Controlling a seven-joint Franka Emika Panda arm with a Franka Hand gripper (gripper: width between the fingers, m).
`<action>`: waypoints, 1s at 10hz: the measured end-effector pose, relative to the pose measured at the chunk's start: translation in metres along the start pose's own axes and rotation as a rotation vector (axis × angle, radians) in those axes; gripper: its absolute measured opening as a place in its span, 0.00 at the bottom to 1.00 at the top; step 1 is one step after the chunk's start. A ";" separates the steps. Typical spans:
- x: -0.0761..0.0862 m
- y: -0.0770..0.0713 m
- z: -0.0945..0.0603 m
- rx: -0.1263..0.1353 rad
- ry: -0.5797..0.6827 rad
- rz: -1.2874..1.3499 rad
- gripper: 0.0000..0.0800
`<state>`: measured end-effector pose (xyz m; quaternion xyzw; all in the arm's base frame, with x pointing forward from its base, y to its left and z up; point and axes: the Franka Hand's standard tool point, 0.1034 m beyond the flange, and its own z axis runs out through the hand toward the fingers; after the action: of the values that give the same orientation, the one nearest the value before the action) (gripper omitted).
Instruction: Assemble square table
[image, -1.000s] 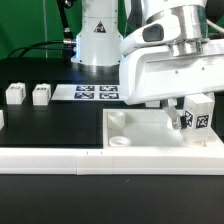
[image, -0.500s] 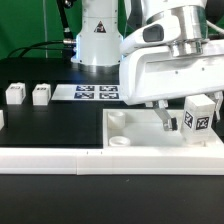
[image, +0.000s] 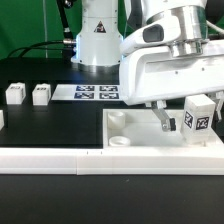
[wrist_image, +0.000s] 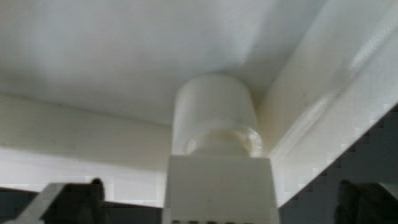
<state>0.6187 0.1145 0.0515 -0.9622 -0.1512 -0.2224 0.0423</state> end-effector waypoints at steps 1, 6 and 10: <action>0.002 0.000 -0.002 0.000 -0.002 0.000 0.81; 0.017 -0.007 -0.012 0.042 -0.153 0.015 0.81; 0.010 -0.018 -0.018 0.110 -0.439 0.018 0.81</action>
Offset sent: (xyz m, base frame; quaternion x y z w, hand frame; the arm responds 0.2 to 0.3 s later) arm 0.0262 -0.0038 0.0262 -0.0395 -0.1312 0.0004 0.9906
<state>0.6142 0.1317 0.0720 -0.9851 -0.1602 0.0012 0.0630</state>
